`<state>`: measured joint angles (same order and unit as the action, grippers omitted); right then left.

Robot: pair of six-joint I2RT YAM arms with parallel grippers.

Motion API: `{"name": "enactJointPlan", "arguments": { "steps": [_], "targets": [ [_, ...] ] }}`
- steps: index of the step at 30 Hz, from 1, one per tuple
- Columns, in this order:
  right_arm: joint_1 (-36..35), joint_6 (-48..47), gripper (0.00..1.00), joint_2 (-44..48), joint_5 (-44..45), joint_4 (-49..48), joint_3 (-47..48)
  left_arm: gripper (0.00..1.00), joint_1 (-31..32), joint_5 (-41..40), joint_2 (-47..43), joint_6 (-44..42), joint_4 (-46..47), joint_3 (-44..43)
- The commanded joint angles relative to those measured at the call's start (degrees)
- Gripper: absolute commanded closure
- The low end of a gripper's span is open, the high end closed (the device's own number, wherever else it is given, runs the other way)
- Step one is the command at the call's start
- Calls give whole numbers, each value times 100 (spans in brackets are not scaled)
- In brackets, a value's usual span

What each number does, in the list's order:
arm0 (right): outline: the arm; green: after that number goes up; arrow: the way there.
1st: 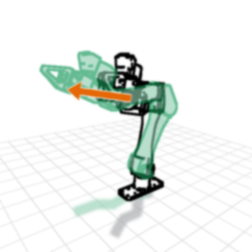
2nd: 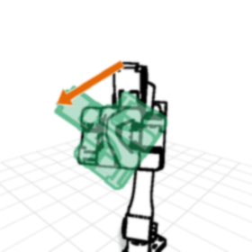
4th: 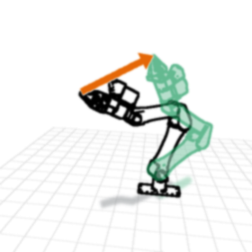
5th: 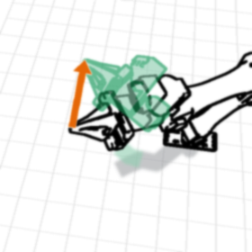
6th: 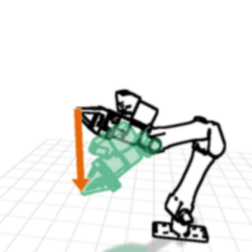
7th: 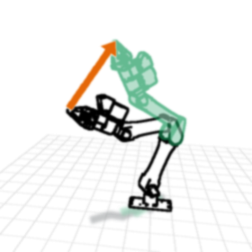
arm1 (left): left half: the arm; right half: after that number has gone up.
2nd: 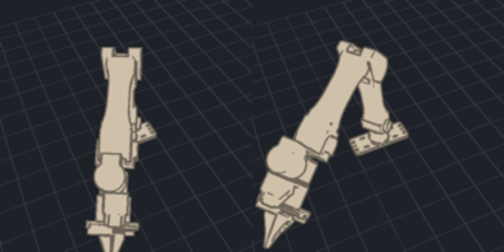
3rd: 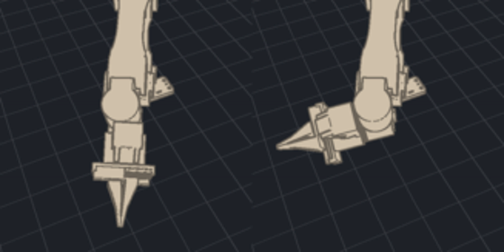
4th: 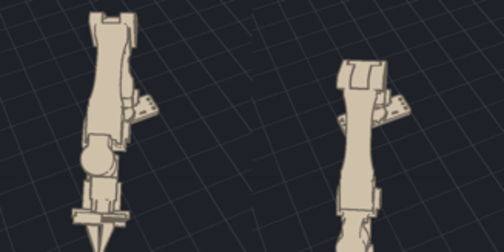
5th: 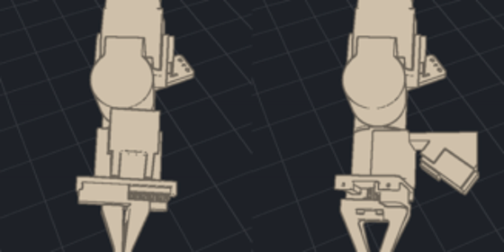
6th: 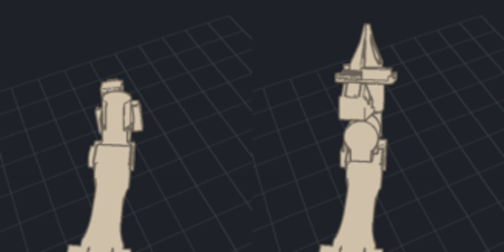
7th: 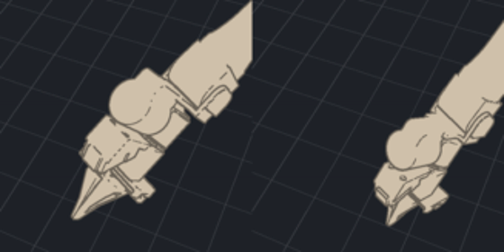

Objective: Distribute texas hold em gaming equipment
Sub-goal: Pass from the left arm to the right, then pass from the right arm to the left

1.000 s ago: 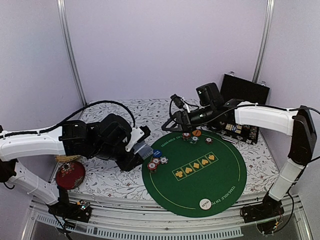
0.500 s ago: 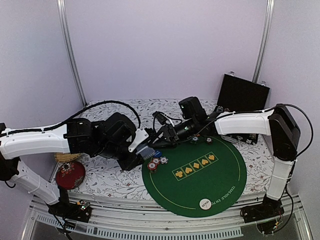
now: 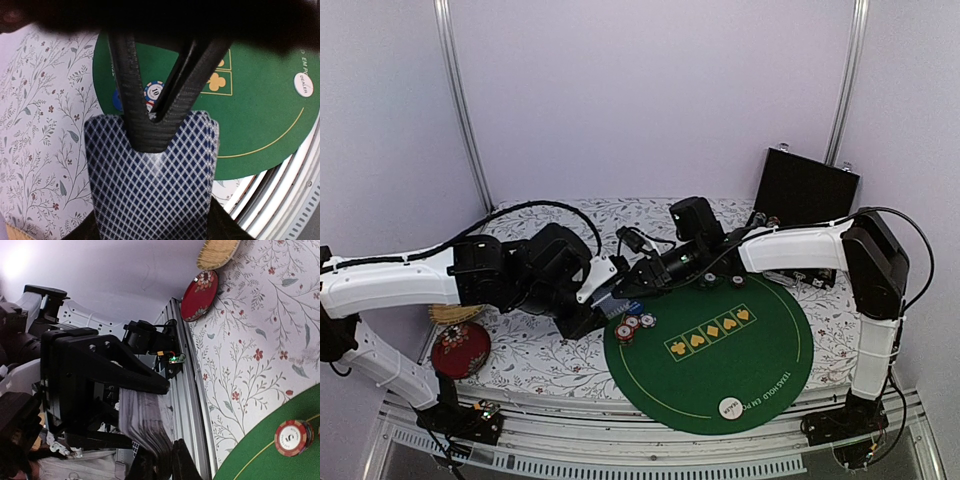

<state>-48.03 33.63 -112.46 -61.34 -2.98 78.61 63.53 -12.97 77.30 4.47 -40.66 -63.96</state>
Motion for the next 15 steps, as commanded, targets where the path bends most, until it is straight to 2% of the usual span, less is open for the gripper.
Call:
{"name": "enactJointPlan", "arguments": {
  "steps": [1,3,4,15],
  "targets": [
    [-80,-35,98,-38,-334,-130,121,37,-193,-115,1,-109,261,-13],
    [-78,-94,98,22,-326,-91,120,20,-229,-135,-57,-181,361,77],
    [-81,-122,98,49,-319,-69,120,16,-259,-138,-107,-231,445,144],
    [-75,-164,98,172,-141,18,141,7,-454,180,-159,-513,740,508]
  ]
}}
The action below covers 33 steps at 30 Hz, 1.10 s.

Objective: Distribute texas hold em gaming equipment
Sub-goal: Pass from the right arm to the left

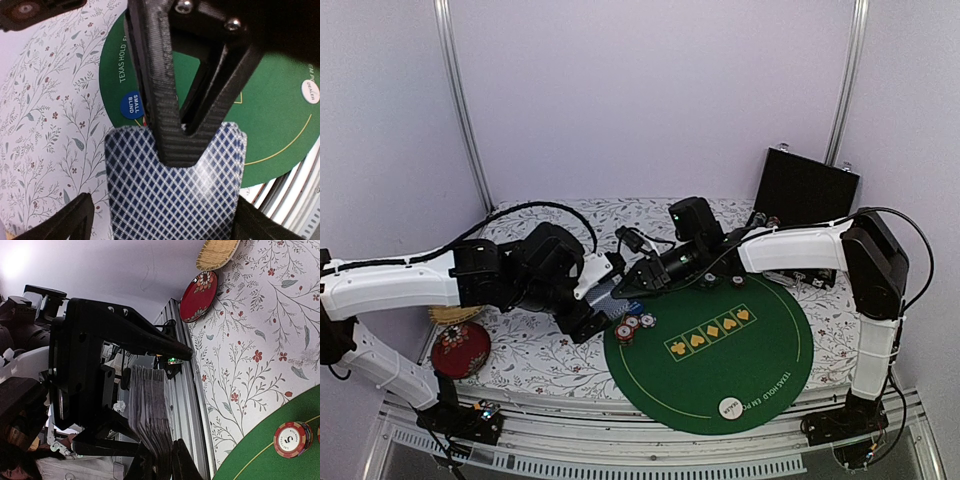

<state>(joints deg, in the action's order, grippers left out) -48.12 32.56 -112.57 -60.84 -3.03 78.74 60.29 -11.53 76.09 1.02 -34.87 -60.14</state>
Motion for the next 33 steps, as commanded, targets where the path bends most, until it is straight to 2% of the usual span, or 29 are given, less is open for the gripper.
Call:
{"name": "enactJointPlan", "arguments": {
  "steps": [1,11,13,16,23,26,29,33],
  "targets": [
    [-74,-41,98,183,-191,14,132,6,-129,82,-50,-198,207,144],
    [-74,-31,98,227,-97,53,142,5,-123,528,-274,-592,644,384],
    [-67,2,98,227,-103,23,142,10,-124,522,-259,-676,680,413],
    [-72,18,98,238,-95,5,142,24,-130,495,-183,-733,656,417],
    [-67,1,98,287,-87,46,139,33,-158,279,-121,-767,665,433],
    [-74,-4,98,306,-86,48,129,31,-165,344,-108,-778,670,454],
    [-73,-4,98,331,-78,48,124,17,-170,267,-108,-772,695,497],
    [-69,27,98,330,-59,58,124,14,-193,300,-207,-872,858,614]
  ]
}}
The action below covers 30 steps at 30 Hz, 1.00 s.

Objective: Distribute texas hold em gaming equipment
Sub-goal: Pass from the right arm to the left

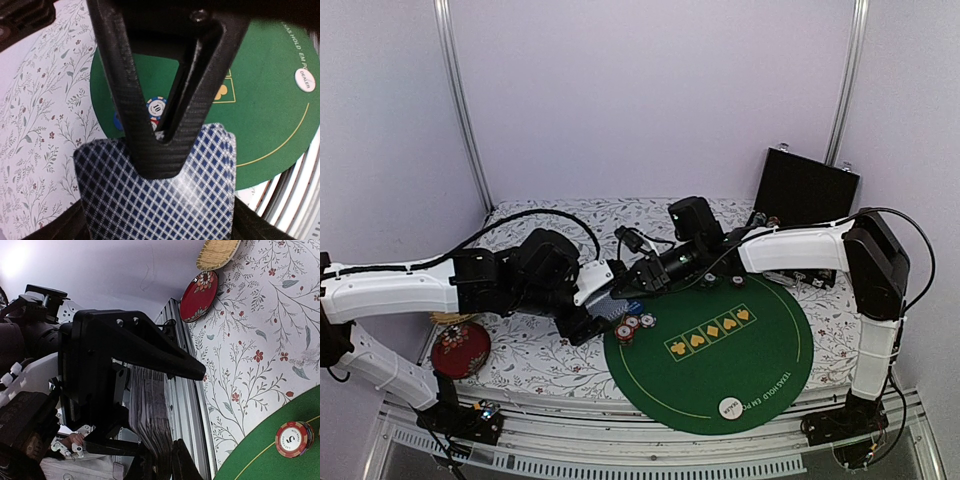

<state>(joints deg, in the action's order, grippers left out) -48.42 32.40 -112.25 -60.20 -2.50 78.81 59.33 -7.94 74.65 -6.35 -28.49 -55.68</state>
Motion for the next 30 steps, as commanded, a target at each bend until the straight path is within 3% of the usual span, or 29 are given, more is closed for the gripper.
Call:
{"name": "enactJointPlan", "arguments": {
  "steps": [1,8,16,21,23,30],
  "targets": [
    [-36,46,98,300,-127,-1,118,14,-100,-32,-103,-174,290,210],
    [-43,82,98,304,-106,-19,96,13,-114,59,-398,-416,844,555],
    [-40,86,98,278,-123,-22,100,27,-121,150,-320,-396,828,477],
    [-36,75,98,256,-141,-3,100,41,-122,206,-295,-353,836,413],
    [-37,41,98,248,-113,38,105,42,-115,227,-289,-330,828,385],
    [-43,20,80,156,-176,12,147,45,-120,267,-286,-305,810,365]
  ]
}}
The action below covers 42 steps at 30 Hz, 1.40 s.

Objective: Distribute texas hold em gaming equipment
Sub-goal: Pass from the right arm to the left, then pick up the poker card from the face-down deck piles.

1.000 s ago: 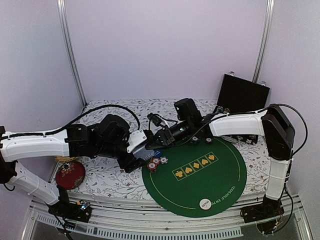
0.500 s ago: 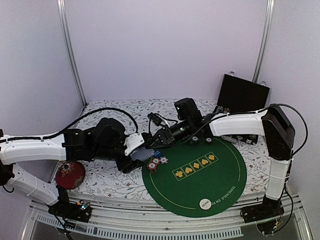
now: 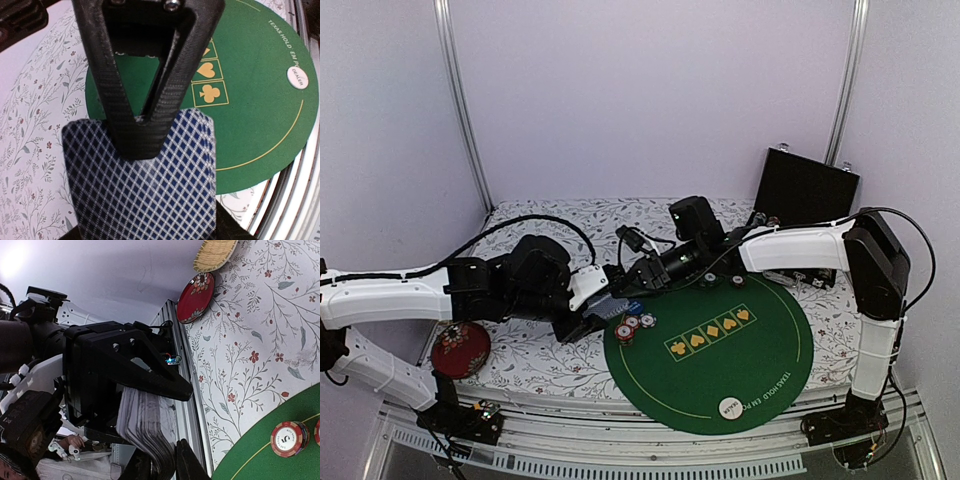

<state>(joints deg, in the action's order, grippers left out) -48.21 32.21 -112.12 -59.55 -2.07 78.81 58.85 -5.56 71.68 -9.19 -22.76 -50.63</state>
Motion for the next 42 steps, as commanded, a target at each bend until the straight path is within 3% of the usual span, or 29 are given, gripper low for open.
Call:
{"name": "enactJointPlan", "arguments": {
  "steps": [1,8,12,21,42],
  "targets": [
    [-63,40,76,134,-234,-65,159,45,-68,19,13,-18,230,-147],
    [-85,61,56,-17,-155,-122,252,45,-70,-58,12,-2,219,-173],
    [-93,-95,54,-50,92,136,295,45,-71,-72,8,7,219,-184],
    [-41,-653,61,205,808,848,287,46,-81,-112,-99,30,219,-110],
    [61,-1007,71,562,1120,1414,381,47,-88,-206,-50,50,220,-18]
  ]
}}
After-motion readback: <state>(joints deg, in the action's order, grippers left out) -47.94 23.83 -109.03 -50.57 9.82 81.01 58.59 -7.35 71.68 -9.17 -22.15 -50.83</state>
